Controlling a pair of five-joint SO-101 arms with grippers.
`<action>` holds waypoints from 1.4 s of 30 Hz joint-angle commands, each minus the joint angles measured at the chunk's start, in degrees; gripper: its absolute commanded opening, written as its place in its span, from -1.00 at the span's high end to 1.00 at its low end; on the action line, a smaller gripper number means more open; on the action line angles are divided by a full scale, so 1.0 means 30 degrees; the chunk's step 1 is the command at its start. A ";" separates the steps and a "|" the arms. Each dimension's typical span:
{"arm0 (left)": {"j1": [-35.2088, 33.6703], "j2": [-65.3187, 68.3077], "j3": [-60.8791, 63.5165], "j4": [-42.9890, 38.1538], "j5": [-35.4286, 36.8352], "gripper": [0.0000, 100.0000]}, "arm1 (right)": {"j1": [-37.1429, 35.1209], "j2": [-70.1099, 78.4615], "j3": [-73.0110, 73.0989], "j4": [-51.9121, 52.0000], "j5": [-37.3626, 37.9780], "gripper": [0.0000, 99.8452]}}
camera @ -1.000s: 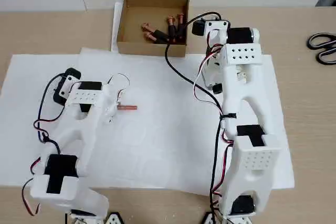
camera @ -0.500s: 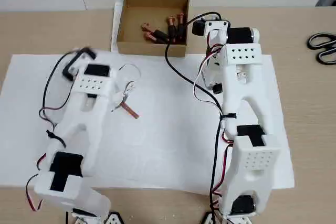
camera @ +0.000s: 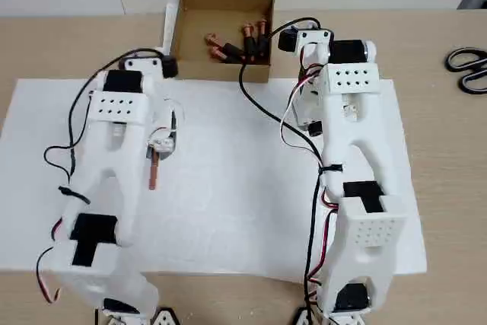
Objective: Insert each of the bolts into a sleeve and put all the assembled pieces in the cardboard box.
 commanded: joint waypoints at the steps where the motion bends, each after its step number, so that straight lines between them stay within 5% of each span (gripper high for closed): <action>1: -0.0850 0.0381 -0.0835 -0.0410 -0.1524 0.99 | 0.0073 -0.1363 -0.0469 0.0396 -0.0147 0.99; 10: -0.2256 0.2930 -0.0835 -0.2344 -0.1319 0.99 | 0.0073 -0.1363 -0.0469 0.0396 -0.0147 0.99; 16: -0.1201 0.3253 -0.1919 -0.1348 -0.4894 0.99 | 0.0073 -0.1392 -0.0469 0.0396 -0.0147 0.99; 42: -0.1143 0.6505 -0.3267 -0.4366 -0.4249 0.87 | 0.0103 -0.1392 -0.0469 0.0396 -0.0147 0.99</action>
